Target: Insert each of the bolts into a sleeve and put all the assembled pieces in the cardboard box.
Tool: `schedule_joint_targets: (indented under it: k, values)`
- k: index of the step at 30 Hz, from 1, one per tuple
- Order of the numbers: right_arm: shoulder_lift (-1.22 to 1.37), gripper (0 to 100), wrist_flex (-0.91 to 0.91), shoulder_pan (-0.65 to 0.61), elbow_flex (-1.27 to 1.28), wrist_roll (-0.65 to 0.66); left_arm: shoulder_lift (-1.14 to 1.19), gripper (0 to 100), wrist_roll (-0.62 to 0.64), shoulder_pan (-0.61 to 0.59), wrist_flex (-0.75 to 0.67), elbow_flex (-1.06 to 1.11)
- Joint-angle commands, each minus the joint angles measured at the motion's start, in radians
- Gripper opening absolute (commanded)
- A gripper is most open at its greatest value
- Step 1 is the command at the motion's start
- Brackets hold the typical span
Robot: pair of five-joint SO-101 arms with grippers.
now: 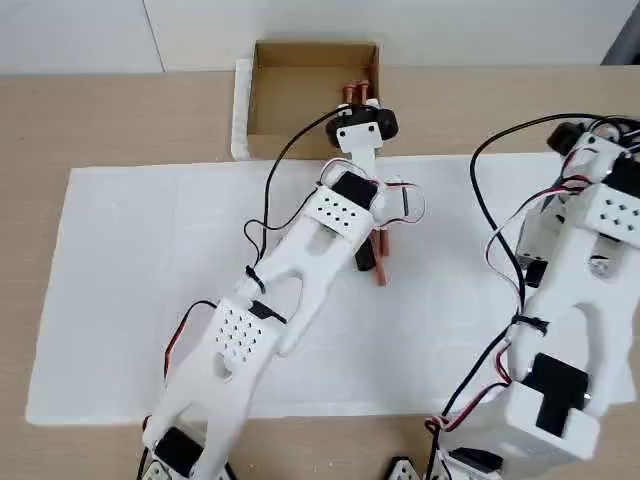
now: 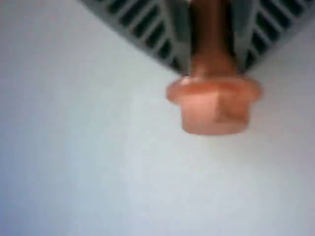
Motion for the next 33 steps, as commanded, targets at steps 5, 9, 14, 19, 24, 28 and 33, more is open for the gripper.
schedule_joint_targets:
  k: [5,9,14,19,24,28,33]
  values:
    - [-0.051,0.6,0.008,0.007,-0.049,0.008,-0.020,0,-0.029,0.011,-0.021,-0.047]
    - [-0.051,0.6,0.008,0.007,-0.049,0.008,-0.021,0,-0.029,0.026,0.048,-0.174]
    - [-0.051,0.6,0.008,0.007,-0.049,0.008,-0.020,0,-0.031,0.025,0.227,-0.441]
    - [-0.051,0.6,0.005,0.007,-0.049,0.008,-0.020,0,-0.123,-0.005,0.494,-0.654]
    - [-0.050,0.6,0.004,0.002,-0.049,0.008,-0.034,0,-0.261,-0.143,0.580,-0.690]
    - [-0.050,0.5,0.004,0.005,-0.049,0.008,-0.100,0,-0.295,-0.203,0.582,-0.593]
    - [-0.050,0.4,0.005,0.002,-0.049,0.008,-0.336,0,-0.381,-0.167,0.582,-0.329]
